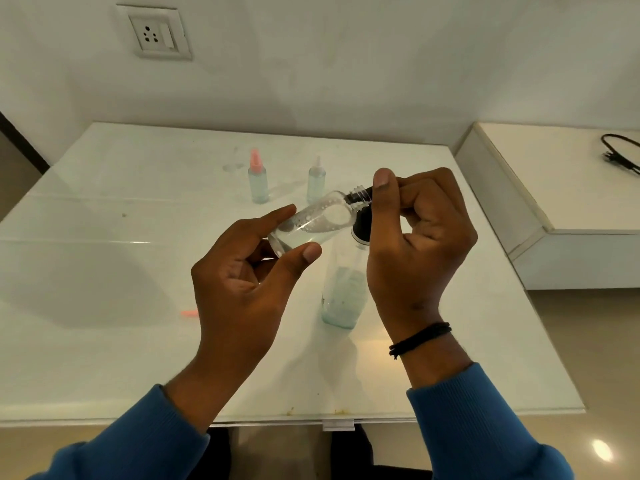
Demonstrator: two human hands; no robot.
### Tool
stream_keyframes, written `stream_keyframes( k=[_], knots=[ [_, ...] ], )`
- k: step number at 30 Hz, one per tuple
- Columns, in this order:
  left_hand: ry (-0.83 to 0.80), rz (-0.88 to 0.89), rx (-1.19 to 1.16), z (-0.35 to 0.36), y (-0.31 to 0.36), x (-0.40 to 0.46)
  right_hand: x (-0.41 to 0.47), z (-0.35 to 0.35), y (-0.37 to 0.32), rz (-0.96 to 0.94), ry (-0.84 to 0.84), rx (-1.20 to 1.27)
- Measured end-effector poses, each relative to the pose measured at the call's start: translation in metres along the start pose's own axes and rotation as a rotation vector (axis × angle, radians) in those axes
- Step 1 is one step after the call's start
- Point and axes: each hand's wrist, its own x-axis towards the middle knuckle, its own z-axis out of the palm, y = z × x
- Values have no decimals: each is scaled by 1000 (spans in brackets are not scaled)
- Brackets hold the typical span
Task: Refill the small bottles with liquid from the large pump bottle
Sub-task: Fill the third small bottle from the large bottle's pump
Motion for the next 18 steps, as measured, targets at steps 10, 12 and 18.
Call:
stream_keyframes(
  k=[10, 12, 18],
  knots=[
    [-5, 8, -6, -2, -2, 1, -2, 1, 0, 7, 14, -11],
    [-9, 14, 1, -1, -2, 1, -1, 1, 0, 6, 10, -8],
    [-5, 1, -10, -1, -2, 0, 0, 0, -2, 4, 24, -12]
  ],
)
